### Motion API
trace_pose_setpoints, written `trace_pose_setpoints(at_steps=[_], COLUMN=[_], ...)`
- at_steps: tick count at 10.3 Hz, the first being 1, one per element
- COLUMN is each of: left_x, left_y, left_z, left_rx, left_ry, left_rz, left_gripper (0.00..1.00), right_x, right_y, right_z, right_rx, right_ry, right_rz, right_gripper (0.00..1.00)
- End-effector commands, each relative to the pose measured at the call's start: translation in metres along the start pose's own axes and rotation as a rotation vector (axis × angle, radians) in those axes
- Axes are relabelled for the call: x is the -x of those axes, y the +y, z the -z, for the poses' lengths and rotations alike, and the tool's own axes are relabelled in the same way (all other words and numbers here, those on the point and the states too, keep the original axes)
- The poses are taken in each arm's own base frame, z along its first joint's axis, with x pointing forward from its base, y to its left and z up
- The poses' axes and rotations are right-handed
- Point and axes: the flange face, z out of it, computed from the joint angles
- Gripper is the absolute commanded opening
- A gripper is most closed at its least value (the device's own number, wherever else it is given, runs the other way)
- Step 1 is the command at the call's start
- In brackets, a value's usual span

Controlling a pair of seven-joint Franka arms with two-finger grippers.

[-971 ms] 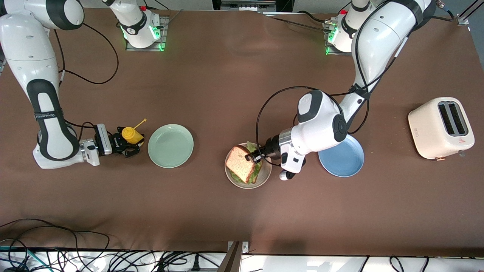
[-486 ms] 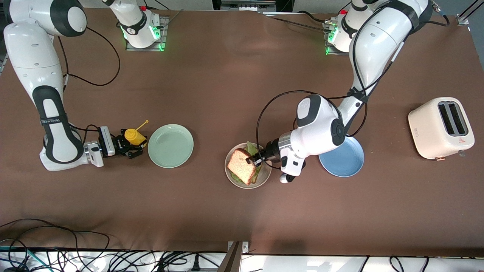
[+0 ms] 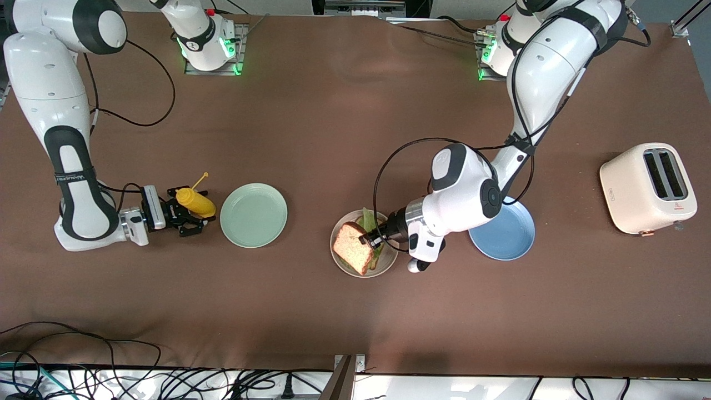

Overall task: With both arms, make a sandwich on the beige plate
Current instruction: 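Lower the toast onto the lettuce while the right gripper sets the bottle down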

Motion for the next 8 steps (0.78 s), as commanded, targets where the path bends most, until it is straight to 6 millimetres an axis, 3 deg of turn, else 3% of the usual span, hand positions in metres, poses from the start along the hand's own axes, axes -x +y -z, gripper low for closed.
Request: trace_pose_setpoints(at_steps=[1,5,8], left_x=[-0.001,0.000,-0.008], left_y=[0.004,-0.008,-0.019], left_z=[-0.001,-0.010,-0.007], left_rx=[0.019,-0.021,-0.083], left_ry=[-0.009,-0.027,-0.075], left_rz=[0.015,0.020,0.034], left_gripper=[0.00,0.00,0.00], right_x=[0.008,0.021,-0.009], right_y=[-0.013,-0.041,-0.034], right_z=[0.016,0.065,0.107], right_rx=[-0.001,0.005,0.001], right_ry=[0.043,-0.016,-0.122], right_rz=[-0.014,-0.001,0.040], right_gripper=[1.00,1.00,1.00])
